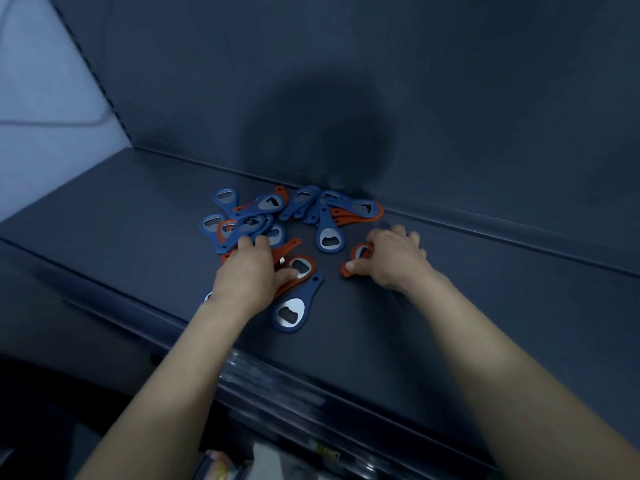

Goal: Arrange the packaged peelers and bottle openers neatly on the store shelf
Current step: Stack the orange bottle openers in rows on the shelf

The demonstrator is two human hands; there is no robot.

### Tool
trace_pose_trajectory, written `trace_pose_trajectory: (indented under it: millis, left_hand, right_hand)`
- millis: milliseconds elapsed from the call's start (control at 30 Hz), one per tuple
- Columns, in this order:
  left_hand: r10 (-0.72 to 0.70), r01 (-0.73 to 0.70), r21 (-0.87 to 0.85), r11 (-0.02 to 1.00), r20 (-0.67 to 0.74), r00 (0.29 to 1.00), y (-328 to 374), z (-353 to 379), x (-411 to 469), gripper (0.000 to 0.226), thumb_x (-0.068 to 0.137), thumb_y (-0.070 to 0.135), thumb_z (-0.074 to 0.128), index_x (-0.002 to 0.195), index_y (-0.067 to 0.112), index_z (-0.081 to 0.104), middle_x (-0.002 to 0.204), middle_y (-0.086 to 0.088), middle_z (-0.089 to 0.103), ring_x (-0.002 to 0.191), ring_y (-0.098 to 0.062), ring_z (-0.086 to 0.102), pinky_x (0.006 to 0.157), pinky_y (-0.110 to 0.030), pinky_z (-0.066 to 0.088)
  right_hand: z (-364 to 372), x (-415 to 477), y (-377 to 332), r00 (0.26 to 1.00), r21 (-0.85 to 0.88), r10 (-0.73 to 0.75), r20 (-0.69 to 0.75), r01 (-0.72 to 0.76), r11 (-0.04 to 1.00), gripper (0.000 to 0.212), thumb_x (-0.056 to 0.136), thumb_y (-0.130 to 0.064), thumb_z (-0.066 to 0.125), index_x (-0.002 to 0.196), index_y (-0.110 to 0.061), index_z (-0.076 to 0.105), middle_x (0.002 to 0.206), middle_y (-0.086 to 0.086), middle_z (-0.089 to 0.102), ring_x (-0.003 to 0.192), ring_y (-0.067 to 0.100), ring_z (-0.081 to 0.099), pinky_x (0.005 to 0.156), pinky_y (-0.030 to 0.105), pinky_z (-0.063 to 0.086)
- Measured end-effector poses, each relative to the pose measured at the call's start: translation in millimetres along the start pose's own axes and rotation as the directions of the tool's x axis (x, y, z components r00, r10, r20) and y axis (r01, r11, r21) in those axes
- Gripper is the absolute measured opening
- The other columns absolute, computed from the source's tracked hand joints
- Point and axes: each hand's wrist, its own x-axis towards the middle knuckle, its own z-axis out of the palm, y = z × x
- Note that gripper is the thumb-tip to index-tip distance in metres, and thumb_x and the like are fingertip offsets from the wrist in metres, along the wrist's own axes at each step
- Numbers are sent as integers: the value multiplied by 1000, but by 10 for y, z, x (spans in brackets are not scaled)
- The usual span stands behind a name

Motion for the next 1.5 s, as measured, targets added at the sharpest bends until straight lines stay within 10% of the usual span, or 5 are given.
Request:
trace_pose_trajectory:
  millis: [433,900,1233,1500]
  left_hand:
    - [312,-322,-8,947,-228,922,325,56,79,58,76,54,65,104,6,47,100,-8,42,99,-26,42,81,-35,40]
    - [189,-190,-146,971,-16,982,3,-70,175,53,68,41,78,91,11,41,85,-3,49,80,-25,50,65,-34,40]
    - [283,-237,-194,952,259,924,116,-69,383,32,66,34,78,80,14,57,81,-3,61,73,-18,59,65,-34,47]
    - [349,-311,-187,932,224,910,232,-64,421,22,68,24,71,78,12,56,73,-3,59,66,-19,56,54,-28,39]
  right_hand:
    - [-147,-168,367,995,360,96,-12,-85,929,42,71,-27,80,104,-5,66,99,7,63,84,18,55,72,24,42]
    - [1,-127,51,987,560,81,-139,11,829,16,82,-22,71,90,-12,62,84,2,58,76,16,53,55,18,38]
    - [62,-152,144,971,744,202,-126,-42,667,11,84,-11,67,94,-13,64,91,8,66,79,17,60,75,26,48]
    - [50,-256,299,954,814,269,-130,-52,579,7,87,-18,66,91,-13,62,74,-2,61,64,8,55,59,17,44]
